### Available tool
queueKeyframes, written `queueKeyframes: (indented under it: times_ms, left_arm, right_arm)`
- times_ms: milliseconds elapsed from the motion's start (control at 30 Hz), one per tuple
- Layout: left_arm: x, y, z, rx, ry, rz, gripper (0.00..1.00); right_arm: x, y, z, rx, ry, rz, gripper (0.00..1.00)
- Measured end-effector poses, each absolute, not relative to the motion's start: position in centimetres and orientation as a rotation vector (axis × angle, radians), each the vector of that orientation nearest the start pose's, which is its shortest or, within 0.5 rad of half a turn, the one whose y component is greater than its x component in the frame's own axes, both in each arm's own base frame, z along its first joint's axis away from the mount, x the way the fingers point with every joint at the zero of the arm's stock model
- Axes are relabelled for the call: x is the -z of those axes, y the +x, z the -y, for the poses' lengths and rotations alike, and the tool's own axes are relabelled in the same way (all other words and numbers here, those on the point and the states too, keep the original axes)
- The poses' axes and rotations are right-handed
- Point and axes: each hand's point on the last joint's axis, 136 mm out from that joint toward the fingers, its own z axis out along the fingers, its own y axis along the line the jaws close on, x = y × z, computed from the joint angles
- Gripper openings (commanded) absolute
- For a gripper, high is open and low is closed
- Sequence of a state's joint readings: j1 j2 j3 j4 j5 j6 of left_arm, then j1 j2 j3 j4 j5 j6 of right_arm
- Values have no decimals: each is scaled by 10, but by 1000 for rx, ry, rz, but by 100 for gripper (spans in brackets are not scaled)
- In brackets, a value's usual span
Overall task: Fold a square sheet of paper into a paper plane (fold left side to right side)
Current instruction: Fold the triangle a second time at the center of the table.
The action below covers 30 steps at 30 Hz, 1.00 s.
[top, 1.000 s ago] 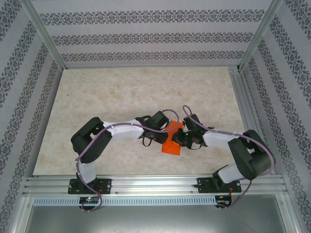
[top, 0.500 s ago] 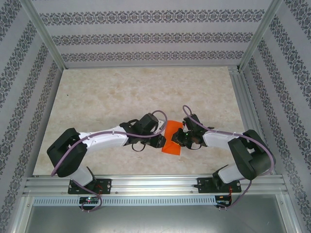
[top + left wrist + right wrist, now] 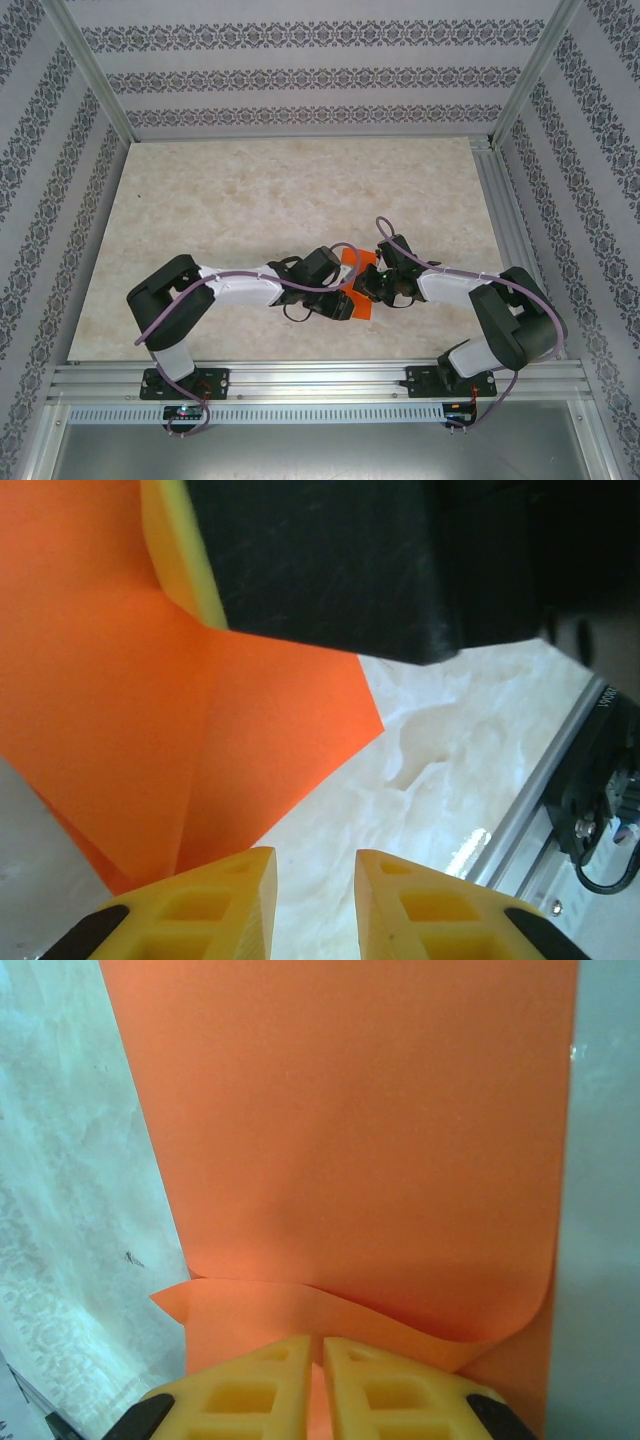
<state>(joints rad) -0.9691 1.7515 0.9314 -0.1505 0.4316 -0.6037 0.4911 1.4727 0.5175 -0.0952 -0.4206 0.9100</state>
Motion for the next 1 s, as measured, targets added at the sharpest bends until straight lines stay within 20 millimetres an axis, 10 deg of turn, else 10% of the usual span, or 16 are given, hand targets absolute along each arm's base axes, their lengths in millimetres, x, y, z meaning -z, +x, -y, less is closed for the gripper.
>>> queueKeyframes:
  times_ms: [1000]
  left_arm:
    - [-22, 188, 369, 865, 674, -2777, 26]
  right_arm:
    - [-15, 230, -201, -946, 410, -2827, 15]
